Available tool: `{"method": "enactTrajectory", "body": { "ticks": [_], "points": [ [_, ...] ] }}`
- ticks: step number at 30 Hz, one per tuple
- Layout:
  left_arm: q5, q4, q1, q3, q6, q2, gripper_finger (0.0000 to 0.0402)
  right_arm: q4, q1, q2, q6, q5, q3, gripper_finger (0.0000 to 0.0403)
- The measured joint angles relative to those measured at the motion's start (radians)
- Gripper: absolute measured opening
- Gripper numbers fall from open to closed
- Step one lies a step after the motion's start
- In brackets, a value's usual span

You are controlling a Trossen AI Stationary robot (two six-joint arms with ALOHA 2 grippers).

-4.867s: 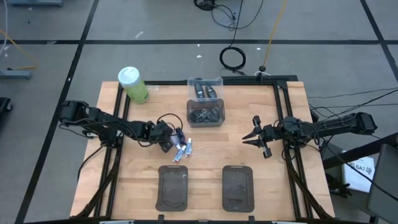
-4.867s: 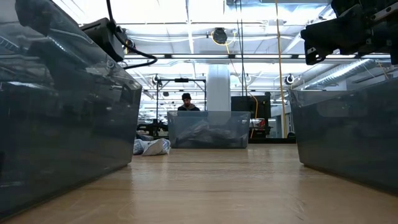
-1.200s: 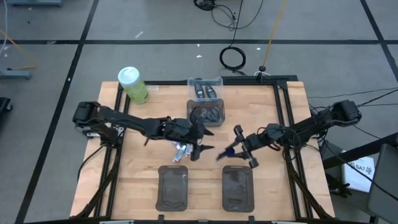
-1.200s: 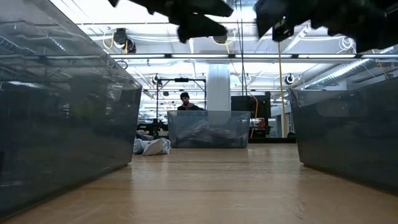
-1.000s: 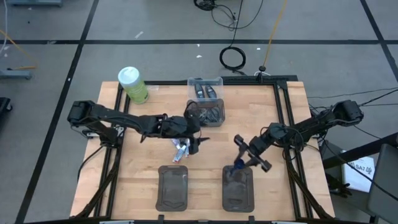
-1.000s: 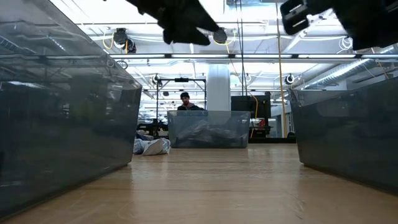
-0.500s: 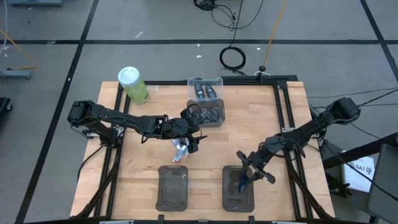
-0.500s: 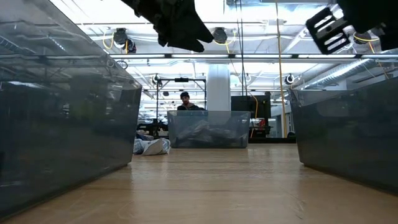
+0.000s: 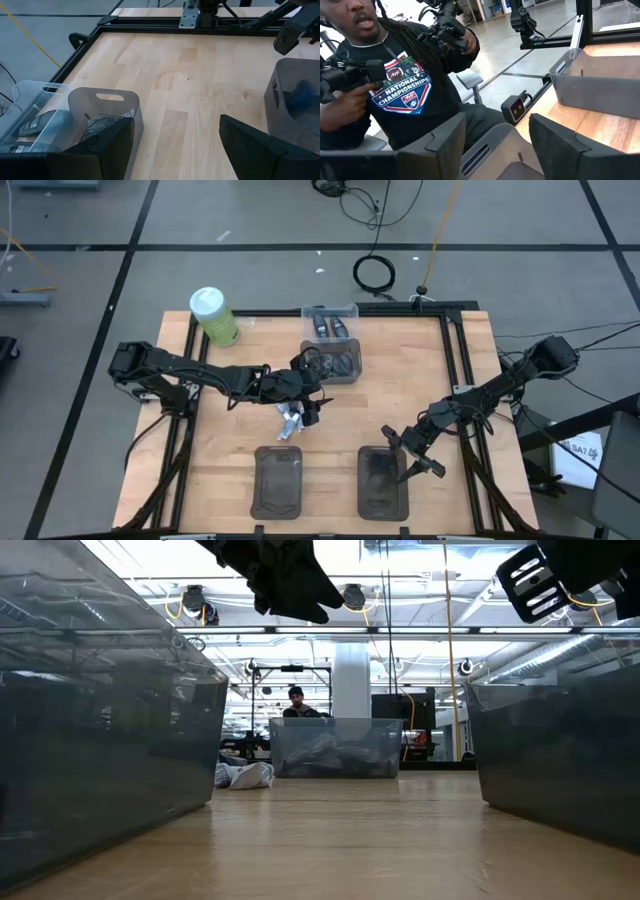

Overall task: Pick & Place Travel size toiletries
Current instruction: Put the blue shave cream into the right black bin

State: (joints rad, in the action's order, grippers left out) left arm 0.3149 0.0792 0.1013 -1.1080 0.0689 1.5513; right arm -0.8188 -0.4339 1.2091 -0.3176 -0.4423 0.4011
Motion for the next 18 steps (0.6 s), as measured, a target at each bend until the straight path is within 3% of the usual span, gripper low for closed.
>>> {"method": "enactTrajectory", "body": {
  "ticks": [5,11,18],
  "points": [
    [0.0,0.0,0.0,0.0,0.0,0.0,0.0287,-0.036,0.009,-0.001,0.021,0.003,0.0,0.0232],
    [-0.003,0.018,0.0,0.0,0.0,0.0,0.0287,-0.036,0.044,-0.035,0.023,0.004,0.0,0.0224],
    [-0.039,0.189,0.0,0.0,0.111,0.0,0.0287,0.007,0.101,-0.108,0.09,0.023,0.0,0.0218]
  ]
}}
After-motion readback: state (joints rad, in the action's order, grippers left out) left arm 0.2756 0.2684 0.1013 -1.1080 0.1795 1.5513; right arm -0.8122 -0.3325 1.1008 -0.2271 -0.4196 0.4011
